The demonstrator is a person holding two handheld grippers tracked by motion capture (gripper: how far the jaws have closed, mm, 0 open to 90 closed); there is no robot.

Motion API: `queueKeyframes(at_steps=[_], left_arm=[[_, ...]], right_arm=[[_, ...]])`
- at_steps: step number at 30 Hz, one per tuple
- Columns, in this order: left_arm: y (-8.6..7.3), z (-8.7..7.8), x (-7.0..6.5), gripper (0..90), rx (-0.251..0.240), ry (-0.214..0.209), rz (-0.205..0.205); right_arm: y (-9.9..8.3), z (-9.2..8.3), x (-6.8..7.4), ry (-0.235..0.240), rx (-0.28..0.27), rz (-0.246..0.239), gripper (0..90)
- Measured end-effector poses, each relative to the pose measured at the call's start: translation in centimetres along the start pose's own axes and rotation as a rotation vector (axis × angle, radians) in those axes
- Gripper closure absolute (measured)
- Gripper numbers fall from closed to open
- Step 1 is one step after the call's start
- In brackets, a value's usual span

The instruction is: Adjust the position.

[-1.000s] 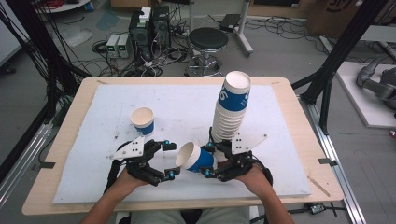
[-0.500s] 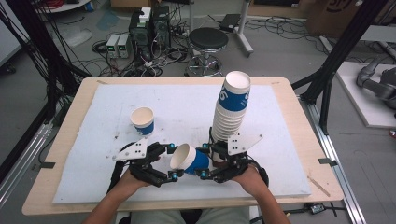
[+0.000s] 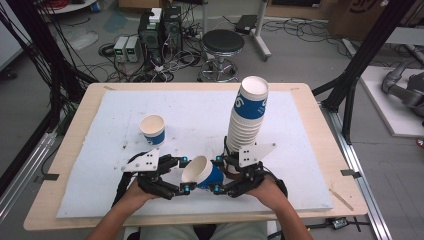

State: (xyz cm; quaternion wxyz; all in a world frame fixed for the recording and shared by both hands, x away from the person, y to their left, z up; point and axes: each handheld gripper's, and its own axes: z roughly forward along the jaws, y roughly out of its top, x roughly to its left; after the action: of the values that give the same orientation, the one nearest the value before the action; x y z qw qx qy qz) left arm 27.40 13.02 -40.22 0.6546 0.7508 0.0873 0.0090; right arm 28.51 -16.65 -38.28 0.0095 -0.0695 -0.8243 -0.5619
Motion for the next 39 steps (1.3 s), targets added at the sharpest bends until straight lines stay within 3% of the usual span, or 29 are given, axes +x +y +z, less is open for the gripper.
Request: queueKeyframes(at_steps=[3,11,17,26,32,39], left_arm=[[0.3,0.0,-0.1,33.7,0.039,0.012,0.013],[0.9,0.1,-0.5,34.3,0.152,0.031,0.055],[1.4,0.4,-0.9,34.2,0.223,0.03,0.086],[1.5,0.5,-1.0,34.1,0.246,0.012,0.083],[1.6,0.7,-1.2,34.1,0.25,0.006,0.089],[1.6,0.8,-1.2,35.0,0.26,0.003,0.103]], right_arm=[[0.2,0.2,0.2,-0.015,0.03,0.004,21.6],[1.1,0.4,0.6,-0.053,0.13,-0.064,20.4],[1.5,0.8,0.7,-0.048,0.143,-0.086,20.4],[1.1,1.6,0.9,-0.012,0.16,-0.079,21.3],[0.7,1.8,0.7,0.018,0.151,-0.077,31.3],[0.5,1.7,0.8,0.026,0.149,-0.075,34.1]])
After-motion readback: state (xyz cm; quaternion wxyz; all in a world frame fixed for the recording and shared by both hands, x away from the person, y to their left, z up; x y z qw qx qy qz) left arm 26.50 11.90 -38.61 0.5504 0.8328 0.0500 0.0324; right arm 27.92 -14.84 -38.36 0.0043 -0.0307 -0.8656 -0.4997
